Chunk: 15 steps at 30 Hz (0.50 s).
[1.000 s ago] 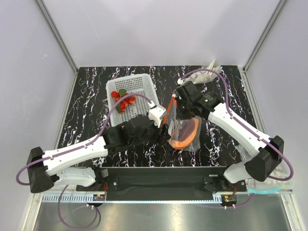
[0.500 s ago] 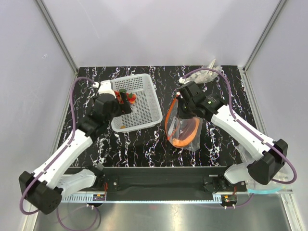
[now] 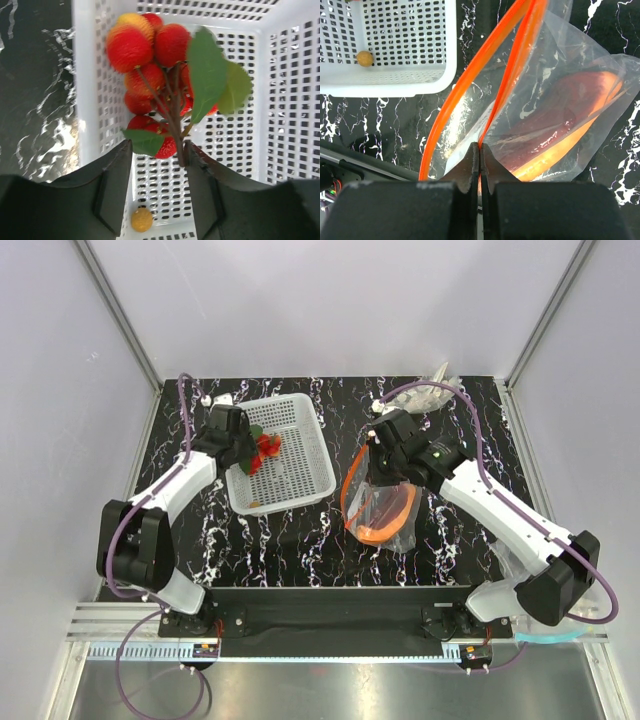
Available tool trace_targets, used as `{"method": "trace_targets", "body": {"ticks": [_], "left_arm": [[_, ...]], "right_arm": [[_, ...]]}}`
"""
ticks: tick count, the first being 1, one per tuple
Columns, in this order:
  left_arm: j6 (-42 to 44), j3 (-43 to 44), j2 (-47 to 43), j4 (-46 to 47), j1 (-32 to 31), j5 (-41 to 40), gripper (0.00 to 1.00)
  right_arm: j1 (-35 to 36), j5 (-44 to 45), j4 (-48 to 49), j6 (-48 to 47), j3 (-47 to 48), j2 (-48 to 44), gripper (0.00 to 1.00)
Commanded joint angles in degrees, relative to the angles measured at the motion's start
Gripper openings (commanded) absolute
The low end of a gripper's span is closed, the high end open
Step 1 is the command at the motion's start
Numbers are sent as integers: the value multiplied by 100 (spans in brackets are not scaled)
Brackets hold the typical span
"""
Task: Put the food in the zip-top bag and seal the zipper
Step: Pick up the fake fruit from the bin.
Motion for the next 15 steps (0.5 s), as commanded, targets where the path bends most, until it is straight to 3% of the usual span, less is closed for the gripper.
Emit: {"method": "trace_targets", "body": {"ticks": [1,5,13,15], "left_arm": [[120,357,146,417,7,340,49],[226,506,391,357,7,393,44],[217,278,217,522,16,665,0],[217,155,-73,628,16,971,0]], "right_arm": [[42,-72,237,-69,-71,-209,0],[42,-81,246,-78,-133,-218,0],[42,-55,290,-78,-203,-236,0],[42,-125,307,-209,-229,-253,0]]}}
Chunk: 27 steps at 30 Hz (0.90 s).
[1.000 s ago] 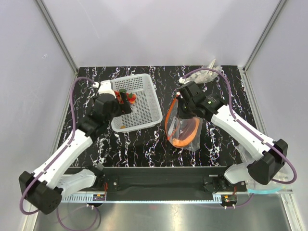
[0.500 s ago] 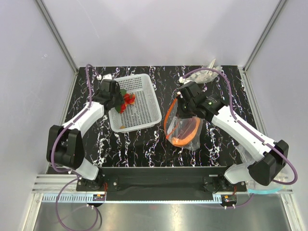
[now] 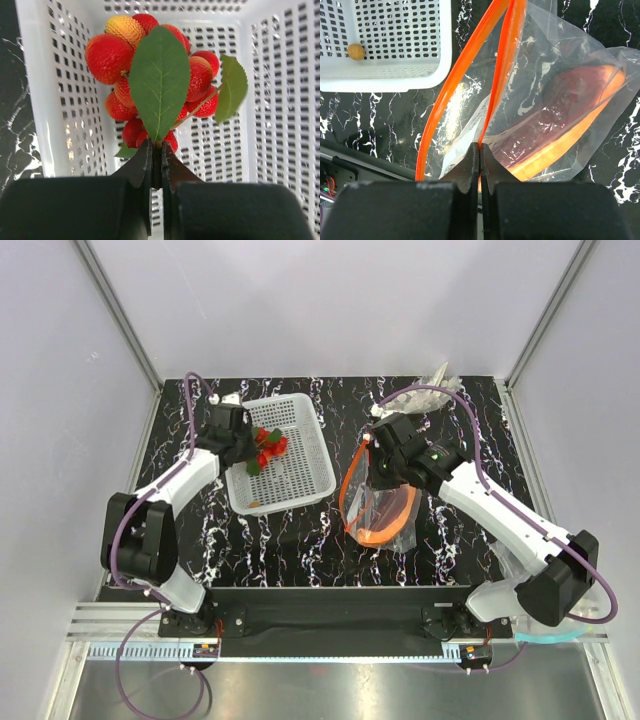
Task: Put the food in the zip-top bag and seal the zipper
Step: Pick up the fake fruit from the bin.
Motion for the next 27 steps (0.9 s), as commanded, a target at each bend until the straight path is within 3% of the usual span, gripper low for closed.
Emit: {"method": "trace_targets", "body": {"ticks": [1,15,27], "left_arm": [[12,-160,-648,517,7,566,0],[-102,-441,-2819,518,-494,1865,0],[-1340,-1091,-3497,1984,-1469,2913,0]], "right_arm": [[42,-116,251,-244,-20,-240,0],[33,-477,610,-605,-248,-398,0],[42,-407,1295,-465,-845,-960,0]]}}
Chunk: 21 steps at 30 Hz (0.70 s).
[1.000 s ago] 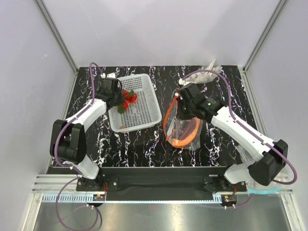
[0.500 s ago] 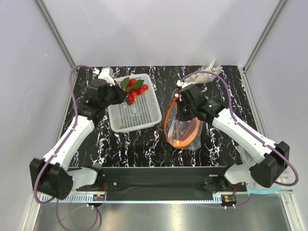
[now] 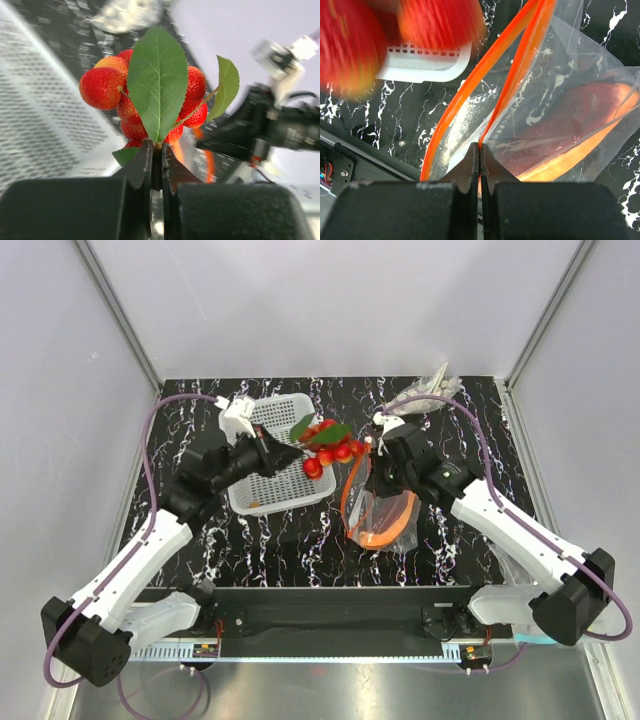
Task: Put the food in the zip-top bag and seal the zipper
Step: Place the fake fruit in the zipper food storage bag.
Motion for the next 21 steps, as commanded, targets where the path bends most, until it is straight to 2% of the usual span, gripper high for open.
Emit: {"method": "trace_targets", "body": {"ticks": [1,7,15,21], "left_arm": [[-774,-243,-220,1494,-341,476,0],[-1584,-806,-282,2683,-693,301,0],[-2331,-1439,-300,3658,-966,-208,0],[-2412,-1625,60,3766,-1239,-332,0]], "right_arm": [[37,6,558,47,-133,-423,0],[37,191,874,196,-459,-827,0],[37,296,997,346,-591,-1004,0],[37,463,945,442,-538,-995,0]]}}
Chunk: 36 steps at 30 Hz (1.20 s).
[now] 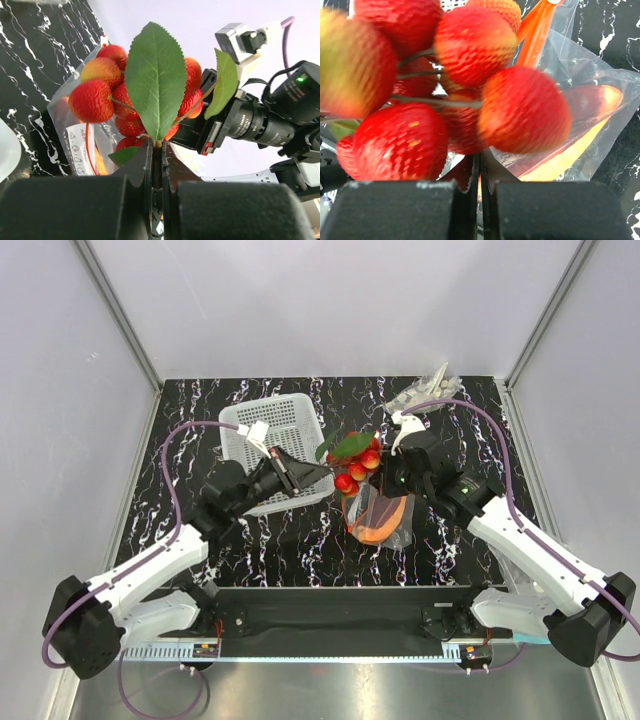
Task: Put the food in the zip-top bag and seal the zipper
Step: Place the fake fruit in the zipper food storage bag.
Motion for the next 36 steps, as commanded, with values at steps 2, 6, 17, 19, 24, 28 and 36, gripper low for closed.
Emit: {"method": "trace_targets", "body": {"ticks": [2,6,17,19,24,28,36], "left_arm": [[-75,-12,203,708,-234,-319,0],[293,-82,317,401,-453,-688,0],[1401,155,493,-715,-1130,-1934,0],[1656,252,450,-1049,-1271,-2147,0],[2174,357,607,-1419,-1666,-2534,0],[2509,568,792,-1551,-1895,-2657,0],[3098,1411,1214,-2044,-2036,-2746,0]], "right_arm": [[37,317,228,145,79,-129,0],[37,379,210,189,96,-173,0],[29,905,-342,295,333,81,0],[29,1011,-440,303,377,134,0],[-15,1012,-361,304,333,81,0],[-15,723,-326,225,377,187,0],[-15,11,-212,-4,360,213,0]]}}
